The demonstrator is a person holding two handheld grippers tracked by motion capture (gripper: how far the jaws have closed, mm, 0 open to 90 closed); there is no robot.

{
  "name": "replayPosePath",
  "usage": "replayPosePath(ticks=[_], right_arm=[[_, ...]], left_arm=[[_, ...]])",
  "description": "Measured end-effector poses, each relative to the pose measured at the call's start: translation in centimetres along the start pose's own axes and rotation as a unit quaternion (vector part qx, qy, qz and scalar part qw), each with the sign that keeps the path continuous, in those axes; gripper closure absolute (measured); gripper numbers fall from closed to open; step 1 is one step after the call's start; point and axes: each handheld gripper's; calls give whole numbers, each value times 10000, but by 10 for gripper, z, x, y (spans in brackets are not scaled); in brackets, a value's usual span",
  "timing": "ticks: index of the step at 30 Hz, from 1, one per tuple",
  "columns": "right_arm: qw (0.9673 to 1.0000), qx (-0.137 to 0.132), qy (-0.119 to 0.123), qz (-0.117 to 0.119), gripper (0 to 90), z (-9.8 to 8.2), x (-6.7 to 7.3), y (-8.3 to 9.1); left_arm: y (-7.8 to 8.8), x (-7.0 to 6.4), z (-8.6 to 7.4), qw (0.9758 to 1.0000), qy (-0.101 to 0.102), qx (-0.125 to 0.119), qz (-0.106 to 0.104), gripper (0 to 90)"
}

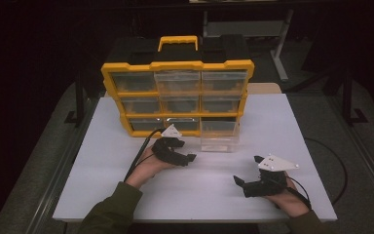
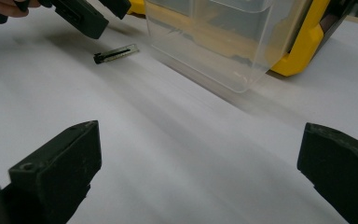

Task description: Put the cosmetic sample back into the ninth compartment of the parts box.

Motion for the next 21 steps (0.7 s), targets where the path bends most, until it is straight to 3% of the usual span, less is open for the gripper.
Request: replayPosePath(ticks=[11, 15, 21], right_arm=[[10000, 16, 63, -4, 0, 0, -1, 0], [10000, 25, 32, -3, 0, 0, -1, 0], [10000, 44, -1, 7, 0, -1, 0, -1]], left_arm=[[-5, -1, -2, 9995, -126, 218, 167, 438], [-6, -2, -3, 9996, -96, 224, 151, 496], [-9, -4, -4, 9993, -221, 265, 132, 555]])
Point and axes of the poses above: each handheld gripper's, and its own axes: y roughly backward along the jaws, z roughly out of its top, x roughly to its left, and after that the axes turned 14 degrees about z, right-handed
